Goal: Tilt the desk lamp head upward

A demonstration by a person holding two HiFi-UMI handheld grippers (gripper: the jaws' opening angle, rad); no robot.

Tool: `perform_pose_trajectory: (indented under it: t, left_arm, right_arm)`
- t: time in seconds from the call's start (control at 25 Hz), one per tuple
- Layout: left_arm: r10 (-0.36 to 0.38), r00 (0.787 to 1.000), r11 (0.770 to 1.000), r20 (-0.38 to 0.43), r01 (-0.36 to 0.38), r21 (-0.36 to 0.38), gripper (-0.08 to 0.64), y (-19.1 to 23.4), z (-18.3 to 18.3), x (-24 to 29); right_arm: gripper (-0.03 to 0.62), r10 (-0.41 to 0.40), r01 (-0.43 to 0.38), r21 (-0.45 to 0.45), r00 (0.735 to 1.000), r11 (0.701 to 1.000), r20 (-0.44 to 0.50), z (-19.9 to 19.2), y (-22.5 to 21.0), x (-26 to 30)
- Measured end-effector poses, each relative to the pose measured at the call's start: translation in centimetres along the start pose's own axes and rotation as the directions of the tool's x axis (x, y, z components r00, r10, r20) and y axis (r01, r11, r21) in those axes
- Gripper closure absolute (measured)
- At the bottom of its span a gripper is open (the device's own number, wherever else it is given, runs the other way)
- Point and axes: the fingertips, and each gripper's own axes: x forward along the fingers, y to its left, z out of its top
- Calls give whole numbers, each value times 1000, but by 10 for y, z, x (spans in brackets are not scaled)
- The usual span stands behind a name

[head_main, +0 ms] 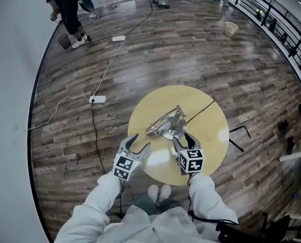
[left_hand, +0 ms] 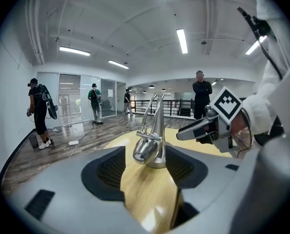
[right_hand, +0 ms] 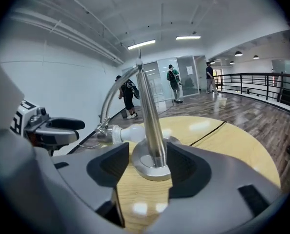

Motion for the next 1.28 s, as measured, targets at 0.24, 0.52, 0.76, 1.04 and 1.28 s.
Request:
perform_pose_trajectory:
  t: [0.24, 0.52, 0.76, 1.04, 1.28]
  left_arm:
    - [-93, 995, 991, -23, 95, 96, 284, 13, -7, 41]
    - [-188, 980, 970, -69, 196, 144, 267, 5, -17, 74]
    - [-194, 980, 971, -34, 197, 134, 268, 8, -11, 93]
    - [-248, 968, 959, -27, 250, 131, 287, 6, -16, 98]
    - [-262, 964, 957, -36, 265, 117, 293, 7, -12, 97]
  right_arm:
    - [351, 16, -25, -115, 996, 993, -85, -17, -13, 48]
    - [350, 27, -61, -207, 986, 976, -164, -26, -21, 81]
    - [350, 22, -61, -213, 983, 975, -181, -28, -28, 101]
    - [350, 23, -54, -182, 985, 982, -170, -29, -25, 107]
    - [350, 17, -56, -179, 977, 982, -214, -28, -28, 110]
